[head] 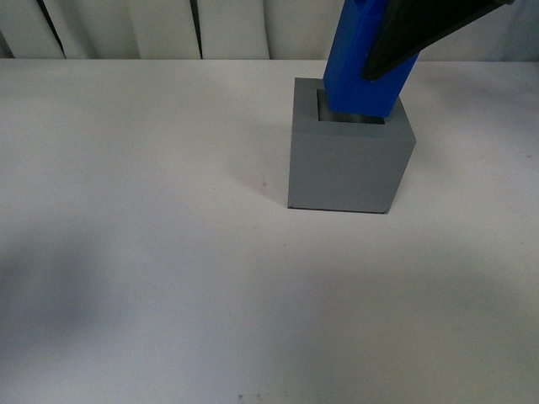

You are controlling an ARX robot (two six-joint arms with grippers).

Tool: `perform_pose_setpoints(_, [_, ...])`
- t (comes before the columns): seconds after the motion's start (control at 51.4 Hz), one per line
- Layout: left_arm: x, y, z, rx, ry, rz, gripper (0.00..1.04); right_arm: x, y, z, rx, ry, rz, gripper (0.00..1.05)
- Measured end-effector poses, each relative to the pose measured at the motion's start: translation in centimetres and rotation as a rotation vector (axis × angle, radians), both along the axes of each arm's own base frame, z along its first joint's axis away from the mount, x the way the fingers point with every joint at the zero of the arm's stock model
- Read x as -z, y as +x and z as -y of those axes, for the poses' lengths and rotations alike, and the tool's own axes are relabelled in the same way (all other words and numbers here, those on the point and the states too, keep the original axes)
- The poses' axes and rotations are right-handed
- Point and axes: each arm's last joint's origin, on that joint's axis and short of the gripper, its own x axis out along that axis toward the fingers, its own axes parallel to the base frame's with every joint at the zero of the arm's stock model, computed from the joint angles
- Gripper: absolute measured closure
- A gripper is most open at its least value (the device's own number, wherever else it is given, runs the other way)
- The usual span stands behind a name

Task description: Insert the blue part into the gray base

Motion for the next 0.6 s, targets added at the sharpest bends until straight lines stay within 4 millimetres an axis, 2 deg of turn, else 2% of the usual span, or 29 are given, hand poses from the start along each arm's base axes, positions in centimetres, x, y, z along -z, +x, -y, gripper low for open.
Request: perform_pose_setpoints(0.603, [0.0, 0.0, 0.0, 0.000, 0.000, 0.000, 0.06, 1.2, 0.2, 0.0, 0.020, -0.009, 0.000, 0.57])
